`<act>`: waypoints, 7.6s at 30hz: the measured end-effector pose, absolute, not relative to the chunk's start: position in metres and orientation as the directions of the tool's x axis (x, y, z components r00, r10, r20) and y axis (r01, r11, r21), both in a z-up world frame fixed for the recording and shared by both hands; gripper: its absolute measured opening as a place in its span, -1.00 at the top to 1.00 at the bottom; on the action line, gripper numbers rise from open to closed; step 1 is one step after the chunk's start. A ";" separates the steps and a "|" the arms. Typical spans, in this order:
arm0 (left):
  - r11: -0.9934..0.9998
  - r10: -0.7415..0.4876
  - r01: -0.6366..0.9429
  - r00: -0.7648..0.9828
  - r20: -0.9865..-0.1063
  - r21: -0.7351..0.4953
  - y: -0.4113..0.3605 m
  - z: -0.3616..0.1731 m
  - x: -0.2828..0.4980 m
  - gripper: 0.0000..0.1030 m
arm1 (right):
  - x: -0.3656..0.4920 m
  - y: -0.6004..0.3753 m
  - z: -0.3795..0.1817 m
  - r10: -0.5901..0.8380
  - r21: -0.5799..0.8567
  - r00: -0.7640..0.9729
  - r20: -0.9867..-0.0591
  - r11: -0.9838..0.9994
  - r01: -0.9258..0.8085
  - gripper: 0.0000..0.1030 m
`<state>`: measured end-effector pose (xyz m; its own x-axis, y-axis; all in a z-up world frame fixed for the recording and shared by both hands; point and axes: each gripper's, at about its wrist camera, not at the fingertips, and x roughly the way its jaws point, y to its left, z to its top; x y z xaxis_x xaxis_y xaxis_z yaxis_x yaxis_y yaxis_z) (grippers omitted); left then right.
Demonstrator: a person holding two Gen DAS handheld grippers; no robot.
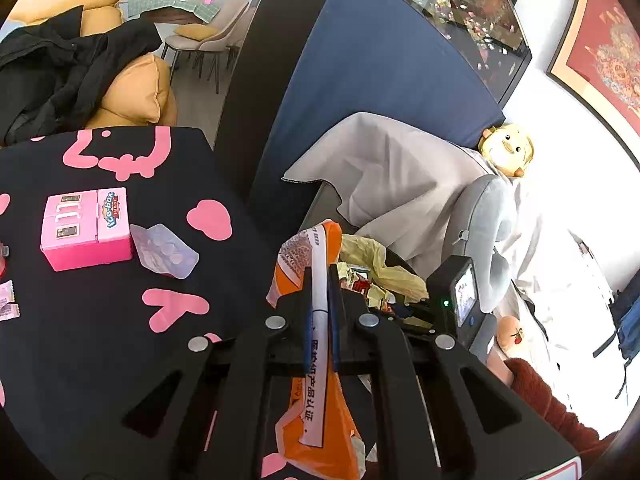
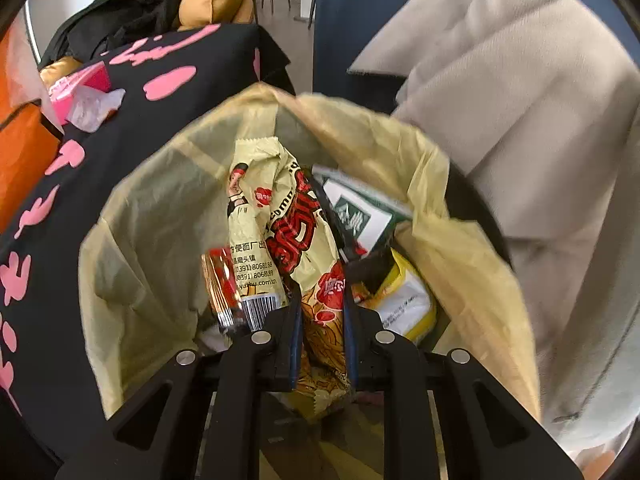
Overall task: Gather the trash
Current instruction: 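Carry the orange bag and gold wrapper into the yellow bag and release both, then move both tools back over the table toward the pink wrapper and clear tray, then grasp the pink candy wrapper with the left tool while the right tool grasps the clear tray, then carry the pink wrapper and clear tray to the yellow bag with both tools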
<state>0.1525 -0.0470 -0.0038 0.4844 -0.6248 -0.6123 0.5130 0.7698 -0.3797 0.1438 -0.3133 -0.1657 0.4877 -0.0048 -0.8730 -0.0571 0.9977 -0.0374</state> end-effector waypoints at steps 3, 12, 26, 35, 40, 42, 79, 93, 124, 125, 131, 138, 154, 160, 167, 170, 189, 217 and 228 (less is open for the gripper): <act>0.771 -0.619 0.525 0.489 -0.614 -0.359 -0.051 -0.003 0.149 0.89 | 0.138 -0.315 -0.163 0.015 -0.015 0.499 -0.867 0.998 -0.057 0.66; 0.769 -0.615 0.546 0.487 -0.620 -0.333 -0.062 0.000 0.147 0.89 | 0.111 -0.323 -0.134 0.161 0.124 0.530 -0.833 0.987 -0.104 0.41; 0.692 -0.678 0.655 0.446 -0.584 -0.303 -0.129 0.031 0.150 0.89 | 0.087 -0.341 -0.088 0.108 0.084 0.668 -0.737 0.994 -0.068 0.35; 0.649 -0.721 0.664 0.380 -0.580 -0.372 -0.160 0.020 0.172 0.89 | 0.094 -0.338 -0.131 0.126 0.107 0.618 -0.776 0.992 -0.068 0.34; 0.604 -0.769 0.633 0.301 -0.564 -0.485 -0.186 -0.013 0.204 0.89 | 0.088 -0.341 -0.135 0.148 0.136 0.639 -0.755 0.988 -0.068 0.34; 0.608 -0.767 0.615 0.292 -0.572 -0.501 -0.194 -0.028 0.215 0.89 | 0.081 -0.345 -0.138 0.139 0.133 0.640 -0.756 0.989 -0.057 0.34; 0.879 -0.434 0.443 0.590 -0.681 -0.176 -0.050 -0.055 0.183 -0.06 | 0.078 -0.313 -0.068 0.189 0.143 0.766 -0.615 0.982 -0.127 0.34; 0.972 -0.226 0.124 0.711 -0.666 -0.197 0.178 -0.057 0.172 -0.07 | 0.123 -0.189 -0.071 0.316 0.108 0.672 -0.670 0.937 -0.333 0.34; 0.908 -0.418 0.207 0.521 -0.744 -0.365 0.237 -0.100 0.194 -0.07 | 0.270 -0.129 -0.123 0.350 0.252 0.540 -0.766 0.935 -0.248 0.34; 0.903 -0.429 0.233 0.512 -0.744 -0.360 0.232 -0.100 0.189 -0.07 | 0.271 -0.128 -0.125 0.357 0.261 0.532 -0.768 0.933 -0.249 0.34; 0.932 -0.359 0.278 0.604 -0.711 -0.234 0.223 -0.087 0.178 -0.07 | 0.267 -0.119 -0.131 0.352 0.238 0.520 -0.779 0.932 -0.274 0.34; 0.964 -0.254 0.220 0.613 -0.749 -0.147 0.238 -0.096 0.220 -0.07 | 0.266 -0.122 -0.132 0.368 0.254 0.497 -0.786 0.925 -0.283 0.34; 0.930 -0.342 0.303 0.508 -0.791 -0.208 0.193 -0.109 0.186 0.06 | 0.250 -0.110 -0.123 0.335 0.168 0.524 -0.783 0.925 -0.341 0.34; 0.935 -0.352 0.230 0.526 -0.774 -0.269 0.201 -0.109 0.188 0.05 | 0.269 -0.115 -0.131 0.358 0.270 0.500 -0.789 0.932 -0.242 0.34; 0.940 -0.333 0.131 0.559 -0.759 -0.316 0.209 -0.109 0.198 0.05 | 0.289 -0.099 -0.131 0.352 0.268 0.522 -0.777 0.935 -0.231 0.34; 0.949 -0.303 0.109 0.567 -0.766 -0.295 0.206 -0.109 0.204 0.05 | 0.287 -0.087 -0.128 0.269 0.146 0.544 -0.795 0.955 -0.259 0.76; 0.978 -0.204 0.099 0.619 -0.758 -0.182 0.166 -0.100 0.198 0.70 | 0.207 -0.121 -0.061 0.294 0.081 0.644 -0.706 0.937 -0.339 0.88; 0.805 -0.574 0.522 0.568 -0.590 -0.281 -0.018 0.027 0.157 0.70 | 0.109 -0.285 0.006 0.097 0.029 0.809 -0.579 0.995 -0.098 0.88; 0.715 -0.648 0.627 0.428 -0.630 -0.309 -0.105 0.001 0.152 0.70 | 0.094 -0.334 -0.038 0.141 0.147 0.775 -0.616 0.987 -0.063 0.88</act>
<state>0.1522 -0.1049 0.0008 0.4278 -0.6479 -0.6302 0.6271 0.7149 -0.3093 0.0943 -0.3341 -0.0376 0.7754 0.1413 -0.6155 -0.0633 0.9871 0.1468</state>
